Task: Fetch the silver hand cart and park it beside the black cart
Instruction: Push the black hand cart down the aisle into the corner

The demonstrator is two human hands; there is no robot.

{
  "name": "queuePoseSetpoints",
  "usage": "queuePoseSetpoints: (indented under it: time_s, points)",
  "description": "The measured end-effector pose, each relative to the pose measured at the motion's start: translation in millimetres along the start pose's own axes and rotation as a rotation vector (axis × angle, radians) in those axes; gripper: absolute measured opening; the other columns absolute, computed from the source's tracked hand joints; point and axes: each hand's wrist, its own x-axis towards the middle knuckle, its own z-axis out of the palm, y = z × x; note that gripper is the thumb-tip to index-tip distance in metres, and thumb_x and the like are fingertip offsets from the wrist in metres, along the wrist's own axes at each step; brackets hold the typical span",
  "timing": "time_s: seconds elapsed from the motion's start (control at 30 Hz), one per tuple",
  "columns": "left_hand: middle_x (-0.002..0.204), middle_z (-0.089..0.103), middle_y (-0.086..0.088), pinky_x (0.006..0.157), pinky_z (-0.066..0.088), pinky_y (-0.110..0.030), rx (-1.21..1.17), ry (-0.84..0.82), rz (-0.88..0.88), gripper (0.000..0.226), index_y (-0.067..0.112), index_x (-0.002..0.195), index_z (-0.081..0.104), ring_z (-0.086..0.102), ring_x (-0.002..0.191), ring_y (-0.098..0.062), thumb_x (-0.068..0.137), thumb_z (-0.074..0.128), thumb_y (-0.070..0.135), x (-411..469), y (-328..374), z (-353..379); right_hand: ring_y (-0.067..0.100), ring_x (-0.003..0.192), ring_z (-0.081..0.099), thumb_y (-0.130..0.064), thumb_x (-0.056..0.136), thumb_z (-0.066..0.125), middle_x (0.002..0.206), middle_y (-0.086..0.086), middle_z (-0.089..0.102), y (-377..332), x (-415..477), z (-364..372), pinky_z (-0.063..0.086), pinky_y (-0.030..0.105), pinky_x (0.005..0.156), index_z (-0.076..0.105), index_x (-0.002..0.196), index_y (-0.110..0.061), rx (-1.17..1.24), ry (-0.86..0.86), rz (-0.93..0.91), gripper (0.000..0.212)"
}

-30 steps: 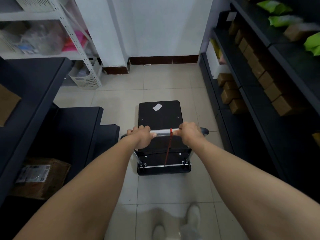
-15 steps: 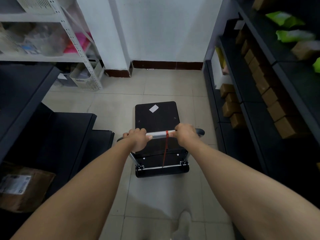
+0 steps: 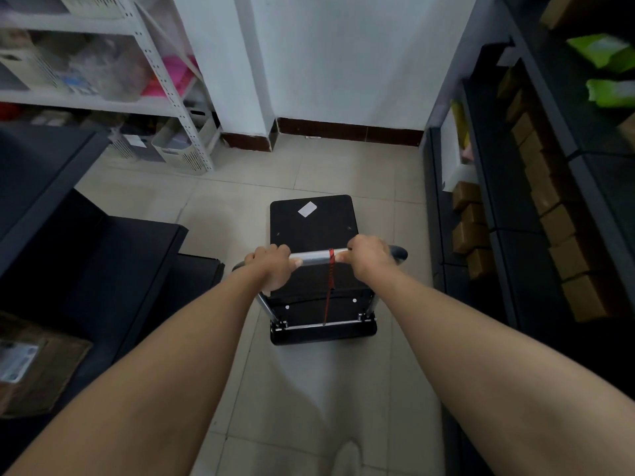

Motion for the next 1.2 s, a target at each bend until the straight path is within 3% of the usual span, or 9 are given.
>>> queuePoseSetpoints:
  time_s: [0.57, 1.2]
  points:
    - [0.124, 0.048, -0.014, 0.095, 0.034, -0.041, 0.003, 0.021, -0.011, 0.039, 0.012, 0.121, 0.044, 0.043, 0.114, -0.03, 0.102, 0.026, 0.041, 70, -6, -43, 0.027, 0.093, 0.058, -0.027, 0.094, 0.059, 0.094, 0.01, 0.058, -10, 80, -32, 0.043, 0.034, 0.071, 0.061, 0.104, -0.009, 0.072, -0.019, 0.03, 0.021]
    - [0.127, 0.046, -0.011, 0.1, 0.031, -0.04, 0.023, -0.001, 0.006, 0.037, 0.013, 0.122, 0.044, 0.041, 0.119, -0.028, 0.102, 0.028, 0.04, 148, -41, -104, 0.027, 0.094, 0.059, -0.012, 0.093, 0.057, 0.09, 0.008, 0.057, -51, 163, -64, 0.043, 0.033, 0.07, 0.057, 0.096, -0.013, 0.015, -0.024, 0.037, 0.003]
